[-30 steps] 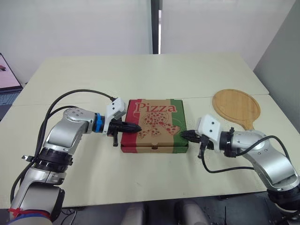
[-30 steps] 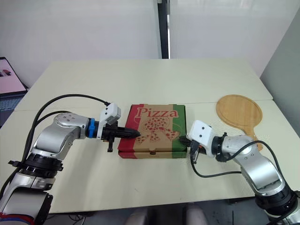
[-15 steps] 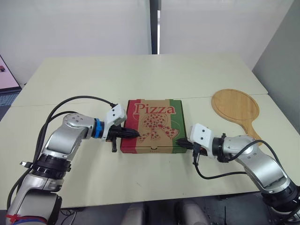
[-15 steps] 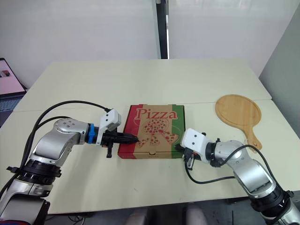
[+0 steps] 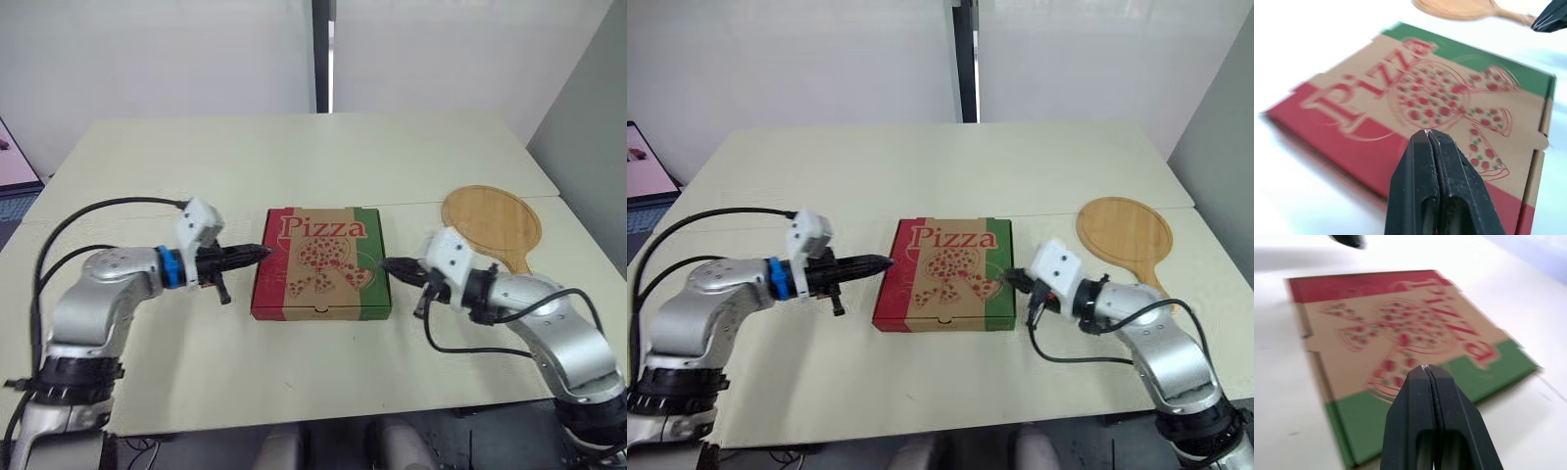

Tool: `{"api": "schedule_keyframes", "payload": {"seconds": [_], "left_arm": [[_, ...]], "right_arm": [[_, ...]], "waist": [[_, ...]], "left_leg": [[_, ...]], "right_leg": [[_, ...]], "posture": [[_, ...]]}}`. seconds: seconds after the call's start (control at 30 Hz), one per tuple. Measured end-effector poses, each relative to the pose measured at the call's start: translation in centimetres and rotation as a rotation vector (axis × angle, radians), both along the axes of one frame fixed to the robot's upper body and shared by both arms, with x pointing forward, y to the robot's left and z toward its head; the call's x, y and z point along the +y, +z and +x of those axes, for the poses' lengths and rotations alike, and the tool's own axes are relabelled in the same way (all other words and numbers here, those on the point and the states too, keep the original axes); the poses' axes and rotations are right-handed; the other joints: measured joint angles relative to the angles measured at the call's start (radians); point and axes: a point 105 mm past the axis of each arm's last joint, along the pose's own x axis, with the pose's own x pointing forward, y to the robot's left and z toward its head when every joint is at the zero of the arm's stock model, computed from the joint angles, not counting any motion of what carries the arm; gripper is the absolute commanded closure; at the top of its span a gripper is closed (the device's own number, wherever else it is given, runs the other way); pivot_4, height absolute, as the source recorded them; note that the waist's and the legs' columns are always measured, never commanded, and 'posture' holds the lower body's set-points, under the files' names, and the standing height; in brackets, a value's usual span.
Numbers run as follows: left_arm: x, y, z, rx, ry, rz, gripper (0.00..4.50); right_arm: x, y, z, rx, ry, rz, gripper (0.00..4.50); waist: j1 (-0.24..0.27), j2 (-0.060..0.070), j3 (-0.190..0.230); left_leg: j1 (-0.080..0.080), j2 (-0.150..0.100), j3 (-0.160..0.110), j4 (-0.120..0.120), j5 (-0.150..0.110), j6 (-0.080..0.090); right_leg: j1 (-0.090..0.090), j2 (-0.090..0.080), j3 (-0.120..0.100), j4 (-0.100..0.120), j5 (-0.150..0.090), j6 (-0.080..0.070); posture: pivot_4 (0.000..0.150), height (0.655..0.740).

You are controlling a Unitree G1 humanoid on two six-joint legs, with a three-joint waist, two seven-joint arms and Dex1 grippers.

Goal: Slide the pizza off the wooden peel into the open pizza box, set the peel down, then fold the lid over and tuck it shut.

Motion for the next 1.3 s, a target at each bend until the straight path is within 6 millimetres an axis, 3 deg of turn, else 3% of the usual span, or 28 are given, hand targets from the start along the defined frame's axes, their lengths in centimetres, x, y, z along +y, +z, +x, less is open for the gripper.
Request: {"api": "schedule_keyframes", "payload": {"seconds": [0.1,0.23,0.43,0.47,0.67,0.87,0.9,1.3], "left_arm": [[2.7,-0.3,-0.6,-0.058,0.165,-0.043,4.50],[7.6,-2.7,-2.7,-0.086,0.468,-0.094,4.50],[10.8,-7.9,-7.6,-0.080,0.776,-0.068,4.50],[11.4,-8.7,-8.4,-0.068,0.826,-0.064,4.12],[13.6,-10.7,-13.1,-0.002,0.976,-0.037,2.36],[13.5,-10.0,-14.2,0.035,0.946,-0.005,0.45],[13.5,-9.8,-14.3,0.044,0.937,0.009,0.44],[15.5,-8.5,-13.7,0.114,0.924,0.183,0.44]], "right_arm": [[-2.4,0.1,0.5,-0.059,-0.105,0.029,4.46],[-7.5,-2.3,0.3,-0.056,-0.287,0.035,4.46],[-11.9,-6.1,-1.9,-0.001,-0.417,0.044,4.46],[-12.6,-7.0,-2.5,0.022,-0.436,0.037,4.50],[-17.1,-10.0,-5.5,0.132,-0.555,-0.007,2.53],[-20.0,-8.6,-6.5,0.171,-0.604,0.001,0.33],[-20.6,-8.3,-6.6,0.174,-0.616,-0.006,0.03],[-25.7,-6.6,-5.8,0.193,-0.696,-0.091,0.03]], "waist": [[0.002,0.000,0.000],[0.006,0.000,0.000],[0.015,0.000,-0.001],[0.019,0.000,-0.001],[0.032,0.002,-0.002],[0.033,0.002,-0.002],[0.033,0.002,-0.002],[0.033,0.003,-0.002]], "left_leg": [[0.001,0.000,0.001,-0.001,0.000,0.000],[0.002,0.000,0.002,-0.002,0.000,0.000],[0.011,0.001,0.004,-0.004,-0.001,0.002],[0.014,0.002,0.004,-0.004,-0.002,0.002],[0.021,0.002,0.003,-0.005,-0.004,0.007],[0.027,0.002,0.004,-0.005,-0.007,0.008],[0.027,0.002,0.004,-0.005,-0.007,0.008],[0.027,0.002,0.005,-0.006,-0.008,0.009]], "right_leg": [[0.001,0.000,0.001,0.000,0.000,0.000],[0.001,0.000,0.002,-0.001,0.000,0.000],[0.009,0.000,0.004,-0.002,0.000,0.000],[0.014,0.000,0.003,-0.005,0.000,0.000],[0.026,0.000,0.002,-0.017,0.001,0.003],[0.033,0.000,0.002,-0.020,0.000,0.004],[0.033,0.000,0.003,-0.020,0.000,0.004],[0.033,-0.001,0.003,-0.021,0.000,0.004]], "posture": [[0.150,0.7400],[0.150,0.7400],[0.150,0.7400],[0.150,0.7400],[0.150,0.7400],[0.150,0.7400],[0.150,0.7400],[0.150,0.7400]]}}
